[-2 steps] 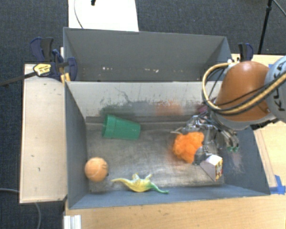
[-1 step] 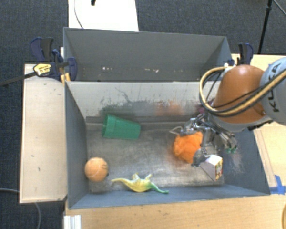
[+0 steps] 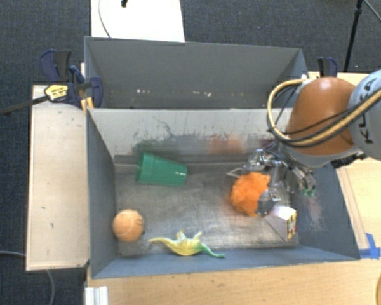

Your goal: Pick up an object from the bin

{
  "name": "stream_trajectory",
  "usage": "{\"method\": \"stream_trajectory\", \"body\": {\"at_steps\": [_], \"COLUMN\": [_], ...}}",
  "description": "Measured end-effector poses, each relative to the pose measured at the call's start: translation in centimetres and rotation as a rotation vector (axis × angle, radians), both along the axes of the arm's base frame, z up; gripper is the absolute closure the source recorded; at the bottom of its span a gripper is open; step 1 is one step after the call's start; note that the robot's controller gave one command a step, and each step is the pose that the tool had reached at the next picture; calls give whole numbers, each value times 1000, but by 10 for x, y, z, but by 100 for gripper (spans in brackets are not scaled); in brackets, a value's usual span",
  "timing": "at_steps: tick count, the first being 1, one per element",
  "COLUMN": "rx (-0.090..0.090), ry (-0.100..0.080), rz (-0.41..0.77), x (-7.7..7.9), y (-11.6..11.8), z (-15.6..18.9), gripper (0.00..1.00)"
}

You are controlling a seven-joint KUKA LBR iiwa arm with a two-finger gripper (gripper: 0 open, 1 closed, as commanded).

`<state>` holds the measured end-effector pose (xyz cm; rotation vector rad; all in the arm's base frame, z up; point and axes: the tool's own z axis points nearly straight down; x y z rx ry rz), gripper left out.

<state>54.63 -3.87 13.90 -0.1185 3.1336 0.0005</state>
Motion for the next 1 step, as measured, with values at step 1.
{"method": "stream_trajectory", "body": {"at_steps": [1], "rx": [1], "ry": [-4], "rz": [-111], "x": [-14], "y": [1], "z": [-58], "gripper": [0]}}
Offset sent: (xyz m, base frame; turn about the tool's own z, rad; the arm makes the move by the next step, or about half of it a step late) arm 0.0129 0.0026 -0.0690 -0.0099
